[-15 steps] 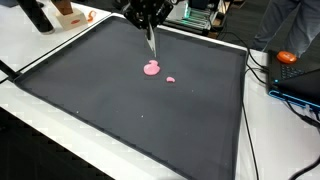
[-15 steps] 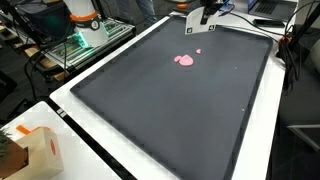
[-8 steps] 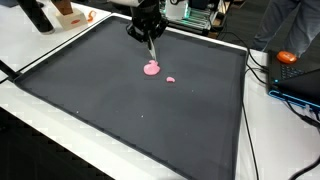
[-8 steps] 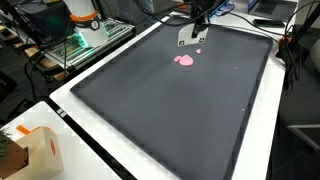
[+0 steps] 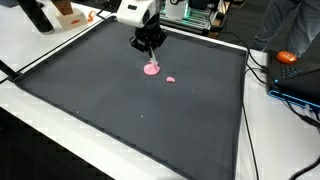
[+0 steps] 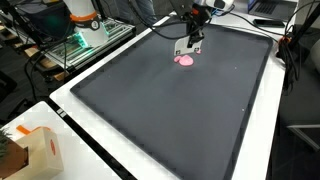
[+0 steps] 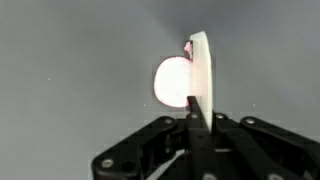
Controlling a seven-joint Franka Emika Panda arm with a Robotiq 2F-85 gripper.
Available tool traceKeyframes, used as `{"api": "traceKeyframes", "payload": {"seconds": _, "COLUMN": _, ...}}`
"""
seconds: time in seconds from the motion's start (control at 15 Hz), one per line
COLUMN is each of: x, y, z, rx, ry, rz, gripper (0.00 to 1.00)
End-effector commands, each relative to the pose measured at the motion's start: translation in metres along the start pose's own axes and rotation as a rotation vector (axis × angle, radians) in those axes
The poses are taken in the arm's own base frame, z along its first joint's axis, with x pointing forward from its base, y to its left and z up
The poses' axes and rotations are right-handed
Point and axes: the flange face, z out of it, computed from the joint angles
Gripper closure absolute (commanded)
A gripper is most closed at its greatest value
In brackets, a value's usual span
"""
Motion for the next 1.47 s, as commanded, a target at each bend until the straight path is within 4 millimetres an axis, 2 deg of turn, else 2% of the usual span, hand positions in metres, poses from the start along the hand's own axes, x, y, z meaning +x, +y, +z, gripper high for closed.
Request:
{"api": "traceKeyframes", "payload": {"seconds": 0.0, "x": -0.008, "y": 0.001, "z": 0.017, "rx": -0.026, "ry": 0.016, "rz": -0.025, "gripper": 0.99}}
{"api": "traceKeyframes", "payload": {"seconds": 0.4, "x": -0.018, "y": 0.002, "z": 0.034, "rx": -0.039, "ry": 0.026, "rz": -0.027, "gripper": 0.99}}
{"api": "traceKeyframes", "payload": {"seconds": 0.8, "x": -0.026, "y": 0.006, "z": 0.043, "rx": -0.067, "ry": 0.029, "rz": -0.024, "gripper": 0.99}}
{"api": "traceKeyframes", "payload": {"seconds": 1.4, "x": -0.011, "y": 0.006, "z": 0.053, "rx": -0.068, "ry": 0.037, "rz": -0.050, "gripper": 0.99}}
